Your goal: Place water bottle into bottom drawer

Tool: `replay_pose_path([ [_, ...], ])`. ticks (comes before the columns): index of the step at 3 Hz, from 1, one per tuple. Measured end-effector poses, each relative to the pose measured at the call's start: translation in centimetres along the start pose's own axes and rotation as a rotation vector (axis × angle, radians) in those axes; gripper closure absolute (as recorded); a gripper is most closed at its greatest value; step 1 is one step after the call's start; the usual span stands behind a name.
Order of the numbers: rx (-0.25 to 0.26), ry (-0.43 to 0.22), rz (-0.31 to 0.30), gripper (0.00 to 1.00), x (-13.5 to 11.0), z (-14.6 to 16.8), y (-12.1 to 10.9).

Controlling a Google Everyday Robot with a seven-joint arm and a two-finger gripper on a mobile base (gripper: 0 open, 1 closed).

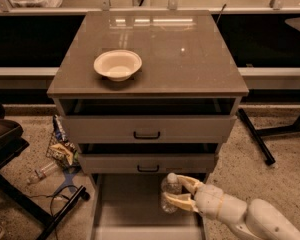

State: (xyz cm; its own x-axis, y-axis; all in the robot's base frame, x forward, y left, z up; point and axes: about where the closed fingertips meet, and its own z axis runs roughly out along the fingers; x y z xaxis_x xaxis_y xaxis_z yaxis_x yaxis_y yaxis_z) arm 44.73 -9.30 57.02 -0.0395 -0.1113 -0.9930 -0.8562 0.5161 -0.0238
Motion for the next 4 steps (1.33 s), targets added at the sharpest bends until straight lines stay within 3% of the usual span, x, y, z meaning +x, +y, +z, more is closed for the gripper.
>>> replay_pose_path([
  [1,-0.059,0.036,0.013,1.00,6.8,5.7,-0.7],
  [2,-0.145,0.019,0.004,1.00,11.7,12.0,0.9],
  [3,-0.230,-0.047,0.043,1.00,14.7,17.3,4.4],
  [4,-0.229,-0.047,0.042,1.00,14.6,17.2,4.4],
])
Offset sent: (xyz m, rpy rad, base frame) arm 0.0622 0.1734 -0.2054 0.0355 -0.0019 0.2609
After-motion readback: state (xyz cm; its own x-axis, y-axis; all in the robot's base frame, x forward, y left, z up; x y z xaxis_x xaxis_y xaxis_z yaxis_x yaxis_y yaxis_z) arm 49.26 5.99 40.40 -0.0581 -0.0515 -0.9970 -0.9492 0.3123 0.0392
